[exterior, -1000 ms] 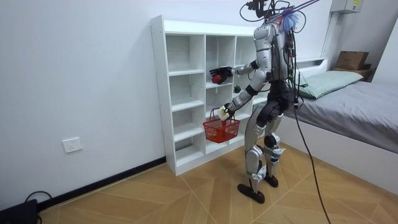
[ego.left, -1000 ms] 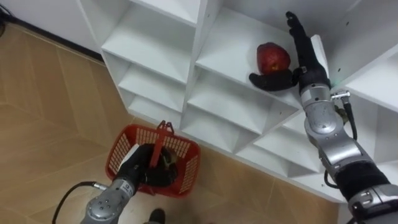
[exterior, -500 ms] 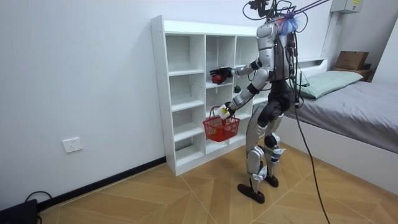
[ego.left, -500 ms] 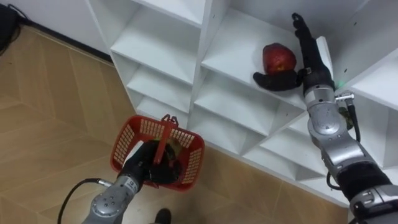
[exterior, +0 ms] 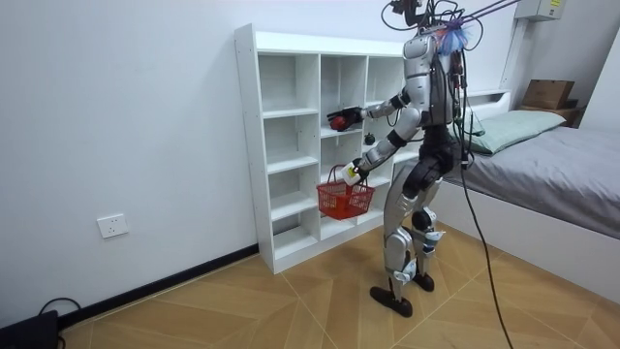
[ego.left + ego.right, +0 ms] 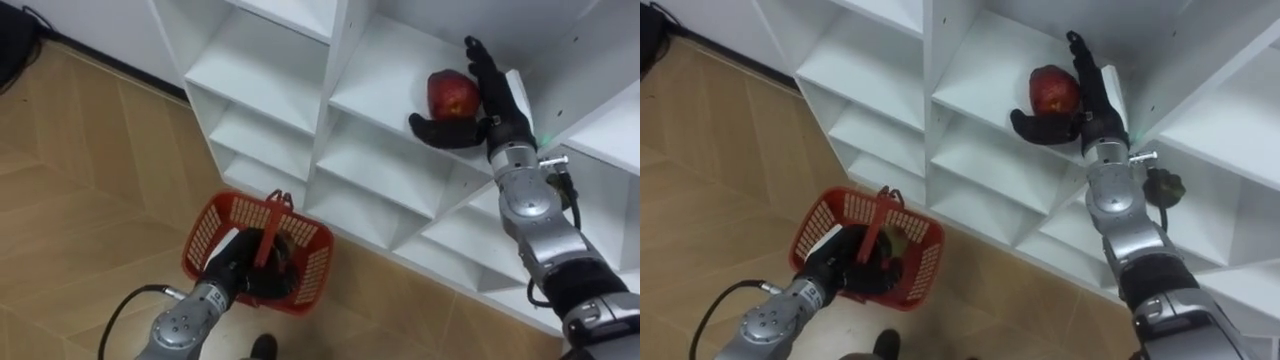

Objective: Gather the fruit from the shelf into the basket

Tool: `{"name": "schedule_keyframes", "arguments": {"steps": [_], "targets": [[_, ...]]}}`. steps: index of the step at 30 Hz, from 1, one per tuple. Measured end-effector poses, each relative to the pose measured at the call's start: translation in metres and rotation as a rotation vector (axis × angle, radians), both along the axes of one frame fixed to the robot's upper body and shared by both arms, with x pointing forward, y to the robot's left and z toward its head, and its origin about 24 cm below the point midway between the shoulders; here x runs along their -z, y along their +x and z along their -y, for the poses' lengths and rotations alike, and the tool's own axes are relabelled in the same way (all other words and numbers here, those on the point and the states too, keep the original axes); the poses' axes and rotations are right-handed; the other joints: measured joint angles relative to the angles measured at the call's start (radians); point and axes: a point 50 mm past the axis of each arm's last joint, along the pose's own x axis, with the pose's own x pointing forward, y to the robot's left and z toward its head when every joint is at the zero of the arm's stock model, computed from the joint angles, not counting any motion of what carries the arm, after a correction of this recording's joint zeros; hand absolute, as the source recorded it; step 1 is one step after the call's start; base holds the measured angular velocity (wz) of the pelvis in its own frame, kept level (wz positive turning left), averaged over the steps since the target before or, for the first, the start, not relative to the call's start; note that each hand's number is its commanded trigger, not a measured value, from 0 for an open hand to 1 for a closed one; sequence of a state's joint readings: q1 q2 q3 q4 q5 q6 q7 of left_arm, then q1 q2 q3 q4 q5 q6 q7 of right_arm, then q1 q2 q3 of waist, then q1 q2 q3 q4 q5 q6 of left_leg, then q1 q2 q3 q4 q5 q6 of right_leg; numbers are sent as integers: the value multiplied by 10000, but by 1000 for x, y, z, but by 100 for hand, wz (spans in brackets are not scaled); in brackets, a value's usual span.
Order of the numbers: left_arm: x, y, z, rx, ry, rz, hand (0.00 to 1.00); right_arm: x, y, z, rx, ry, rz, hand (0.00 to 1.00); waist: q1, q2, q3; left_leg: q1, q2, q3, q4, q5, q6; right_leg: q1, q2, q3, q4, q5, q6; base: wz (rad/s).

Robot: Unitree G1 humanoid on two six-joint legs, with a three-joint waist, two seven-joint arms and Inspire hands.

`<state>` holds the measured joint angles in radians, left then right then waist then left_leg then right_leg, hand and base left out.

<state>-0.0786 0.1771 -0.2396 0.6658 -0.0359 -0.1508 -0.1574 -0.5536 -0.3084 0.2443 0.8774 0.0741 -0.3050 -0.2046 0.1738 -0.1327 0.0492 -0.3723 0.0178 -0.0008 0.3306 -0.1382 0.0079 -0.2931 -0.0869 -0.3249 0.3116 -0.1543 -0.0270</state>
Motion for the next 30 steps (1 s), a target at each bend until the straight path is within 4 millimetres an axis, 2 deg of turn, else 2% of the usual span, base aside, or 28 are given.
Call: {"name": "schedule_keyframes", "arguments": {"steps": [4,5,6,7,13,30], "targets": [[-1,1,1,83,-33,20,100,1,3,2,-10,-29,-249,2,8,-1,0,18,2,9,-16,1,2,36,3,17,16,0,0,0],[-1,1,1,116,-35,6,100,1,4,2,-25,-27,-294,78,8,-2,0,20,2,18,-12,4,6,38,5,29,16,0,0,0],[-1,1,2,134,-29,-4,100,0,4,3,-23,-2,-319,96,7,-2,0,19,2,19,-11,4,7,38,5,30,15,0,0,0],[0,1,2,156,-12,-34,100,0,4,3,-29,72,-347,100,8,-3,0,19,1,23,-10,5,8,38,4,32,14,0,0,0],[2,-1,2,152,60,-309,100,-4,7,5,93,437,-263,100,5,-50,-18,24,12,126,-8,8,14,36,4,55,-47,1,10,0],[3,0,0,261,336,-367,100,-4,6,10,554,1271,-228,100,-30,-82,12,160,24,231,-61,4,33,239,38,135,-212,48,74,1]]}}
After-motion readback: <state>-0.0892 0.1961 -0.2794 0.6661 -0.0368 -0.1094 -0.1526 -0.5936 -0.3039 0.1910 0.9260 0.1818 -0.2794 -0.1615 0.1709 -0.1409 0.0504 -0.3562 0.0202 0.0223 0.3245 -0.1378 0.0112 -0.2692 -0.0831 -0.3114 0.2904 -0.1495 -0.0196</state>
